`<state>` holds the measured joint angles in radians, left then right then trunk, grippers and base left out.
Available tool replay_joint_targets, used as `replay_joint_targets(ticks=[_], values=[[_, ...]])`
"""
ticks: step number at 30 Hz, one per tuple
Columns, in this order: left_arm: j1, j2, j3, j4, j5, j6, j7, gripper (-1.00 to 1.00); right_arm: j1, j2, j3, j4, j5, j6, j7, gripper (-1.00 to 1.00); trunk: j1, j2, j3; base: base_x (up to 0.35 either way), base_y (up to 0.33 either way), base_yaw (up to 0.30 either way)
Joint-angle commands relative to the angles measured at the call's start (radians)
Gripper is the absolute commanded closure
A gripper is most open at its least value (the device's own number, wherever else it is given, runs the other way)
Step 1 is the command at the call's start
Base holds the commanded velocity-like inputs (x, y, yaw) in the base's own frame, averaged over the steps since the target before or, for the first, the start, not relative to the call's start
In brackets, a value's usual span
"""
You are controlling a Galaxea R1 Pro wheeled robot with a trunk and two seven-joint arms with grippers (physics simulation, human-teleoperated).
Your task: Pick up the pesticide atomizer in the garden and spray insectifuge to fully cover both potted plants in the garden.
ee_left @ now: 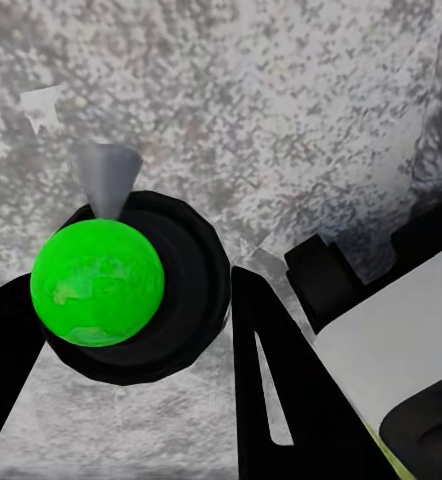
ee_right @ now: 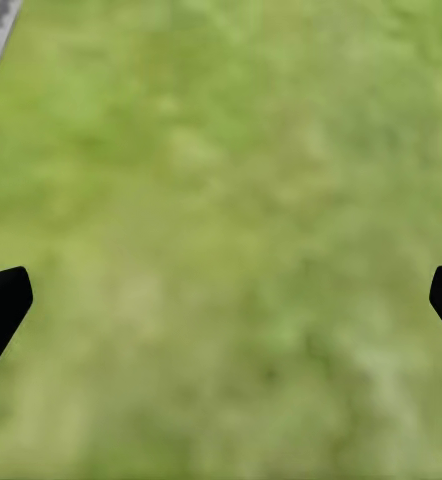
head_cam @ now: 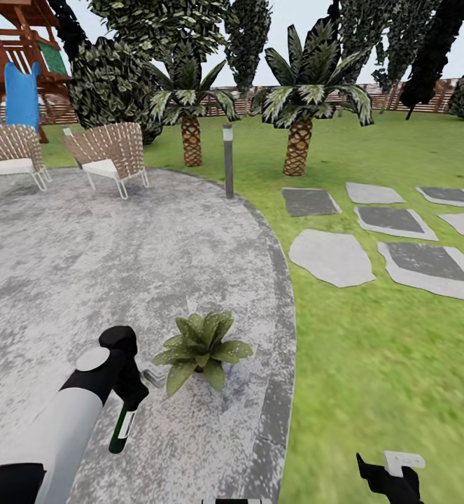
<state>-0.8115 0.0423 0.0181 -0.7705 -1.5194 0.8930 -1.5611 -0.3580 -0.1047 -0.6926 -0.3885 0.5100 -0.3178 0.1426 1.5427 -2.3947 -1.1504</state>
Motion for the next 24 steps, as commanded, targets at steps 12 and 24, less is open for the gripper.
replay_joint_targets(ticks=[12,24], values=[[0.026,-0.004,0.002,-0.010,-0.002,0.012,-0.010,1.00,-0.001,0.000,-0.008,0.000,0.005,-0.004,0.008,-1.00,0.000,0.000,-0.001,0.005,-0.058,0.223],[0.026,-0.005,0.003,-0.012,-0.001,0.014,-0.010,1.00,-0.001,0.000,-0.008,0.003,0.005,-0.004,0.008,-1.00,0.000,0.000,-0.001,0.094,-0.267,0.017]])
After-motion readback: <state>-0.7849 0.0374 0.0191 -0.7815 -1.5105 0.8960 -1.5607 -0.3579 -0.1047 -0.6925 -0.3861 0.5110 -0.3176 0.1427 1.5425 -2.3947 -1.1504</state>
